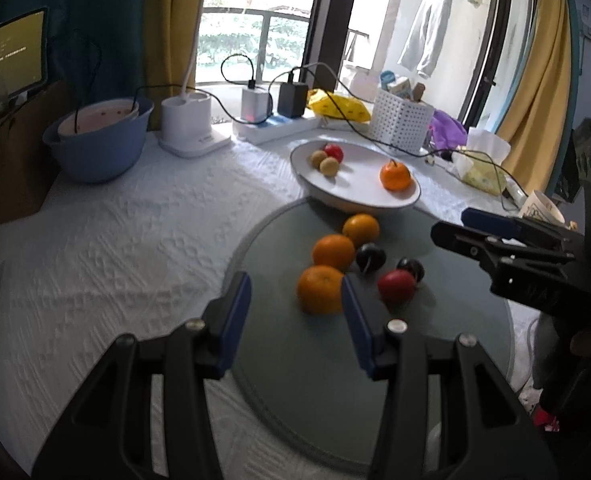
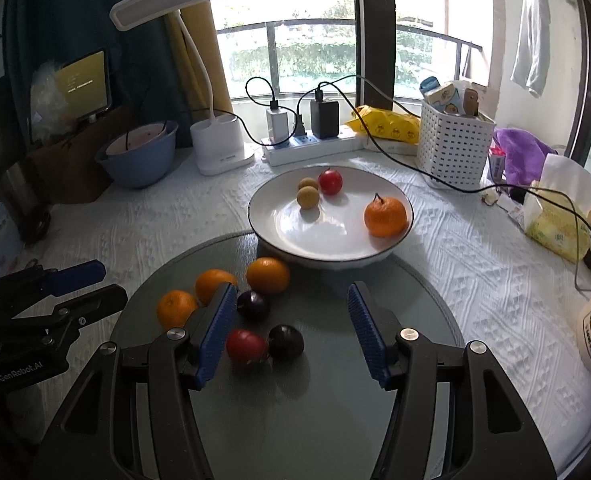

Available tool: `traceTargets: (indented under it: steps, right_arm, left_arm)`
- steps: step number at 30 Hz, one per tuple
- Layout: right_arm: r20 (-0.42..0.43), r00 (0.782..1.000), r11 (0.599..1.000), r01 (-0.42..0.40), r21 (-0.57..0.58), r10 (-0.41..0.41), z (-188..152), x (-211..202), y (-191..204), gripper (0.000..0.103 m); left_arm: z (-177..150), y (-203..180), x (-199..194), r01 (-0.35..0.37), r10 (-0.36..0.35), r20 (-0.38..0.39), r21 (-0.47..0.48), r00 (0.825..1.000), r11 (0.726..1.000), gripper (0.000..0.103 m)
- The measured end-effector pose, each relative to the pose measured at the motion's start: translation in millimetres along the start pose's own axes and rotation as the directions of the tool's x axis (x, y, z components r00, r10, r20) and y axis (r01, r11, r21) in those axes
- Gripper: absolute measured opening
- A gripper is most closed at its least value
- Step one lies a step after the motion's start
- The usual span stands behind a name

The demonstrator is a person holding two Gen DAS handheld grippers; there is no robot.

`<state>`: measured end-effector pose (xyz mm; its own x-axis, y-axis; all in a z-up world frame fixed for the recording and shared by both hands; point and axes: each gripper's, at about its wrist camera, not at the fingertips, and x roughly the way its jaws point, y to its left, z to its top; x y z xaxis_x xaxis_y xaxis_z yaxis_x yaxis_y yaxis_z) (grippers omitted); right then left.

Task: Organize fruits
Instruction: 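Move both open tools back over the remaining fruits on the tray, then grasp a dark plum with the right tool while the left tool grasps a large orange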

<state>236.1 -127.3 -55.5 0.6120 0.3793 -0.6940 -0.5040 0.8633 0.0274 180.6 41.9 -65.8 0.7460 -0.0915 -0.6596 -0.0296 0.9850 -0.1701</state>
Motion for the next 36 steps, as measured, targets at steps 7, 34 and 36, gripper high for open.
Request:
traceTargets:
  steps: [7,34,36]
  right_arm:
    - [-0.056,0.998,1.000,-0.008,0.015,0.009,-20,11,-4,0.061]
    - [-0.118,0.981,0.986,-0.142,0.088,0.151,-22,44,-20,0.052]
    - [-0.119,0.981,0.986,-0.142,0.083,0.151,-21,47,-18,0.046]
  left_arm:
    - [-12,-5,8,-0.003,0.003,-0.037,-0.002,0.999,1.000,0.048]
    - [2,-24,57,0.001,0.004,-0.136,0.033,0.991,0.999,0.048]
    - [3,-24,61,-0.002,0.005,-0.141,0.026,0.990,1.000,0.048]
